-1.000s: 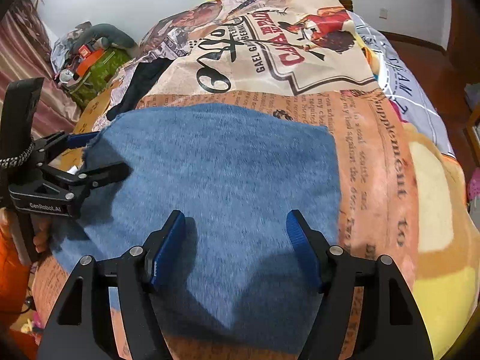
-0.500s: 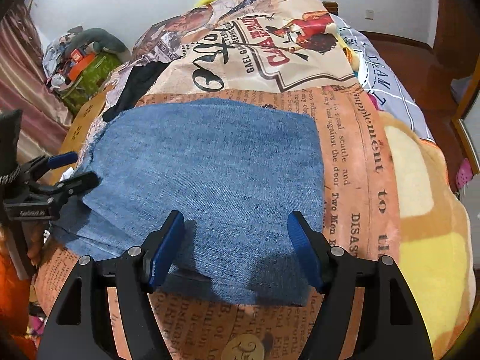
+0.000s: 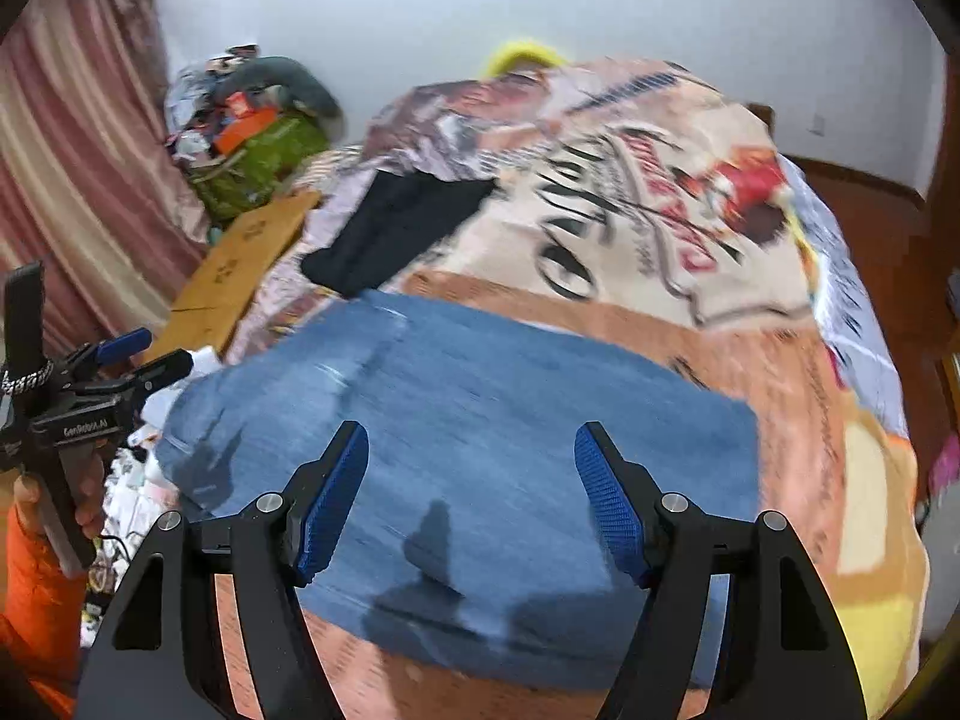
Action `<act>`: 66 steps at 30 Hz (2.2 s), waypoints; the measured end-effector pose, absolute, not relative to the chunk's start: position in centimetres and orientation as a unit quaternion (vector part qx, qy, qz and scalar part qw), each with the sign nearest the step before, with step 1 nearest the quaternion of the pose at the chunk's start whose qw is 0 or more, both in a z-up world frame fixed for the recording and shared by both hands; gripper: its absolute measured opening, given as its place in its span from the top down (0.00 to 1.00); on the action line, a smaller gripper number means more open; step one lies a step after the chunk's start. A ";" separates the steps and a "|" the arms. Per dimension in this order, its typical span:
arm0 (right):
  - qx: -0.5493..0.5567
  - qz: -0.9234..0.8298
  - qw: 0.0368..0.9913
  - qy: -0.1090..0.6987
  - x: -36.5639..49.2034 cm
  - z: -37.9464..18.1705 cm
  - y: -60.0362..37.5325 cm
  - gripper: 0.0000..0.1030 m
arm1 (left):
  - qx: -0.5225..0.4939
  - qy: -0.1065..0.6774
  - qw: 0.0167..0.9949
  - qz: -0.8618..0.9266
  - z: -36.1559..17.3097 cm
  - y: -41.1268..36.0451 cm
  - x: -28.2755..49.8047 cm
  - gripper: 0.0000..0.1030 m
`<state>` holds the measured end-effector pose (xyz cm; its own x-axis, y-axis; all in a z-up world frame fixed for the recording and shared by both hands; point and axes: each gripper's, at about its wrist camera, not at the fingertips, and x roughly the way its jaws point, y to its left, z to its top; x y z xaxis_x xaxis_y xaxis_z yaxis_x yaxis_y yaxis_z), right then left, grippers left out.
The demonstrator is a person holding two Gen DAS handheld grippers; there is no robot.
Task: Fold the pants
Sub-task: 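Grasp the folded jeans edge with the left gripper and lift it up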
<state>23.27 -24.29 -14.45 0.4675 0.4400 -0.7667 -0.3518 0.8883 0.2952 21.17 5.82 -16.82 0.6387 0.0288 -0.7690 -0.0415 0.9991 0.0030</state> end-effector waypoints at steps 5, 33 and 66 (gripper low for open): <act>0.035 0.261 0.841 0.472 24.0 -15.4 -21.0 0.34 | -0.079 0.437 0.893 0.074 -17.9 12.9 19.0 0.00; -0.037 0.283 0.799 0.529 23.7 -19.6 -15.3 0.23 | -0.498 0.527 0.689 -0.012 -36.1 25.1 14.6 0.00; 0.037 0.184 0.835 0.517 22.8 -18.7 -25.8 0.25 | -0.026 0.266 0.945 0.188 -8.5 16.0 19.5 0.75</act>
<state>22.77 -25.82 -18.74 0.3973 0.3462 -0.8499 -0.2687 0.9294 0.2529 19.49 16.03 -8.50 0.7877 0.3421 -0.5124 -0.3700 0.9276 0.0505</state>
